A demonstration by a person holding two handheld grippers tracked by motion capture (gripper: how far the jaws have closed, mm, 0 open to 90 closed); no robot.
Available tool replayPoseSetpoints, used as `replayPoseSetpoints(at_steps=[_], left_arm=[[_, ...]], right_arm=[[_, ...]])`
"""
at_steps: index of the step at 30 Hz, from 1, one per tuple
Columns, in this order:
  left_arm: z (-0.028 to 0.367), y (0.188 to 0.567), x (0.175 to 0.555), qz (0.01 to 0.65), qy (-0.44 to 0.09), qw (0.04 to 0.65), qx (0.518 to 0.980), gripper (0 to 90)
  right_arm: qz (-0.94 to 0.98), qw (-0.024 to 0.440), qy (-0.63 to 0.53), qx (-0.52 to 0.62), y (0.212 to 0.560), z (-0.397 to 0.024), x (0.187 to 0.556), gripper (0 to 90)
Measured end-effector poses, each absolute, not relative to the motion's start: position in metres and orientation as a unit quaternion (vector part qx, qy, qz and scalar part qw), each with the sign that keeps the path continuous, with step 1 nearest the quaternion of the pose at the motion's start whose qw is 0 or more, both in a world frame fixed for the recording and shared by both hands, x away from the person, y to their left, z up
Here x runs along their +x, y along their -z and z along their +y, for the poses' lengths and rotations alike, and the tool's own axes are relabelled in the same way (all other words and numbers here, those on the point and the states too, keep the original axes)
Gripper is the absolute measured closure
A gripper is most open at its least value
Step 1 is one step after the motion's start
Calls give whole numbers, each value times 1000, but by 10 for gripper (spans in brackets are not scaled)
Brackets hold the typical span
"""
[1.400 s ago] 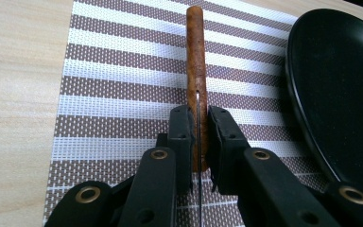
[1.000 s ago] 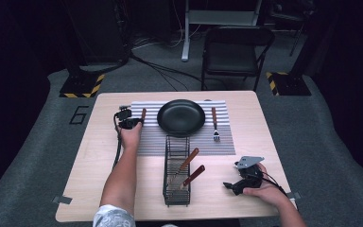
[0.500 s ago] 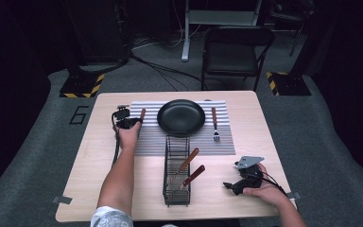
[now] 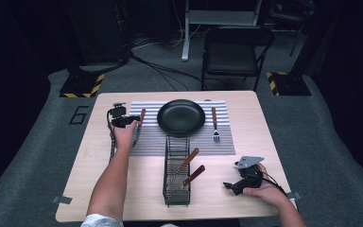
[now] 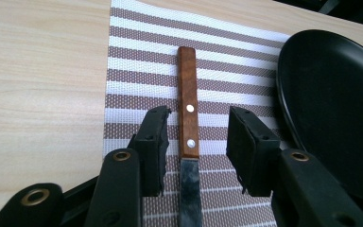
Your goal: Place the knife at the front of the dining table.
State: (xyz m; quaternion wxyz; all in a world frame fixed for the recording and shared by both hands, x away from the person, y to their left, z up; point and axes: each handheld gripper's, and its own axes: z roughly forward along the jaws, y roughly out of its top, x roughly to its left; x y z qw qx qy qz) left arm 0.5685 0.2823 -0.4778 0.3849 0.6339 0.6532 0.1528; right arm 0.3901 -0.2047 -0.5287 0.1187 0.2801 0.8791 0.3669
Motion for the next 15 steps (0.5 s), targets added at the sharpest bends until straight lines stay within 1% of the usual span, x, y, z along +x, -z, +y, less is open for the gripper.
replayPoseSetpoints(at_steps=[11, 15], left_arm=[[280, 451, 545, 609, -154, 407, 663, 538], [278, 443, 536, 598, -150, 406, 674, 517]], right_arm=[[879, 119, -366, 280, 529, -205, 390, 0], [879, 119, -366, 280, 529, -205, 390, 0]])
